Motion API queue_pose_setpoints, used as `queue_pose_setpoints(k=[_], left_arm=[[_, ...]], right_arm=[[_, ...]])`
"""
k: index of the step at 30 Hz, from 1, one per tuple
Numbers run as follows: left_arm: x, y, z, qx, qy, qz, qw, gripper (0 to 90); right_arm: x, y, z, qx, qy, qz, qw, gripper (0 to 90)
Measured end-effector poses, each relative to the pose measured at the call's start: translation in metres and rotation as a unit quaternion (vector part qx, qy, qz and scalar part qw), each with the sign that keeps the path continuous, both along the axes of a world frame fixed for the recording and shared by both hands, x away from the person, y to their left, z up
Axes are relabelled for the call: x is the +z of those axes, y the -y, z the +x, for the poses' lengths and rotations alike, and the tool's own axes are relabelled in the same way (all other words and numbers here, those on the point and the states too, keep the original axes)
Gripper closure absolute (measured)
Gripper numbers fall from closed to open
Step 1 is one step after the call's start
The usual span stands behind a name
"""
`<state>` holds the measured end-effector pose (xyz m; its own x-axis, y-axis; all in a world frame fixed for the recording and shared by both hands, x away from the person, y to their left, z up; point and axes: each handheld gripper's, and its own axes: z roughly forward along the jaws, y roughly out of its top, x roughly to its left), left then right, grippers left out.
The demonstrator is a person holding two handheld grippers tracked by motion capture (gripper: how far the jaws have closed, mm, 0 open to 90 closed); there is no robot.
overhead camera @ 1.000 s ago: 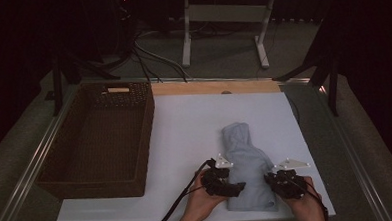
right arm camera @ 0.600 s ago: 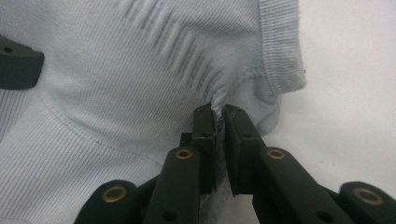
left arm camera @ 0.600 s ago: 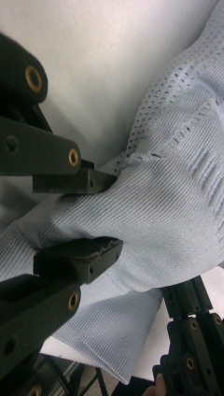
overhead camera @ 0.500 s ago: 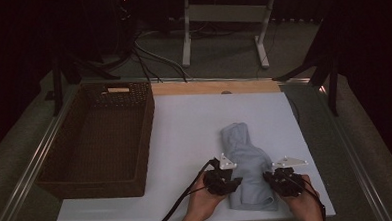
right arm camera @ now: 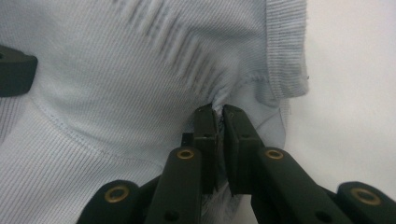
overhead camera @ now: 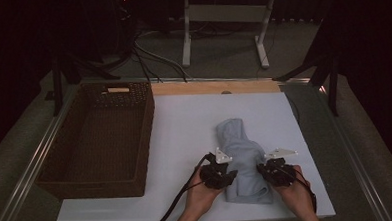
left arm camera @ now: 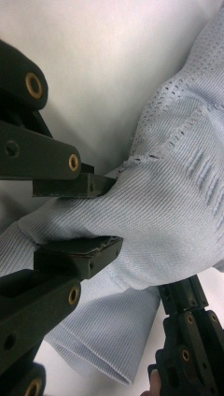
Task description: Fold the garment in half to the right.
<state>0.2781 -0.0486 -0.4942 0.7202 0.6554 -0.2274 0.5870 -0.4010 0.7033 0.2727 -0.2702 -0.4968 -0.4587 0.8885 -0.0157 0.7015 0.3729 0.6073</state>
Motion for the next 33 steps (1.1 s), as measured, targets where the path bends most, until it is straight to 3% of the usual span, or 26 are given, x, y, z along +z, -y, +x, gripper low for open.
queue_pose_setpoints(k=[7,10,13,15,16,18,28,33], left_arm=[[0.0,-0.013,0.013,0.03,0.0,0.004,0.9995,72.0],[0.0,-0.015,0.014,0.025,-0.004,0.0,0.9997,68.4],[0.0,-0.015,0.011,0.019,-0.006,-0.004,0.9998,63.9],[0.0,-0.016,0.01,0.015,-0.006,-0.008,0.9998,60.4],[0.0,-0.016,0.009,0.015,-0.007,-0.009,0.9998,60.4],[0.0,-0.017,0.009,0.013,-0.008,-0.012,0.9998,57.2],[0.001,-0.02,0.002,0.008,-0.009,-0.022,0.9997,42.2],[0.0,-0.025,-0.001,0.007,-0.011,-0.022,0.9997,41.9]], right_arm=[[-0.002,-0.015,0.021,0.008,0.004,0.01,0.9999,84.7],[-0.002,-0.017,0.023,0.008,0.004,0.008,0.9999,84.6],[-0.002,-0.016,0.02,0.004,0.004,0.007,1.0,81.9],[0.001,-0.014,0.014,-0.005,0.003,0.003,1.0,70.3],[0.001,-0.014,0.014,-0.005,0.003,0.003,1.0,70.3],[0.002,-0.012,0.004,-0.007,0.003,0.0,1.0,60.9],[0.001,-0.007,-0.016,-0.015,-0.01,-0.001,0.9998,52.9],[-0.001,-0.004,-0.022,-0.023,-0.017,0.004,0.9996,46.4]])
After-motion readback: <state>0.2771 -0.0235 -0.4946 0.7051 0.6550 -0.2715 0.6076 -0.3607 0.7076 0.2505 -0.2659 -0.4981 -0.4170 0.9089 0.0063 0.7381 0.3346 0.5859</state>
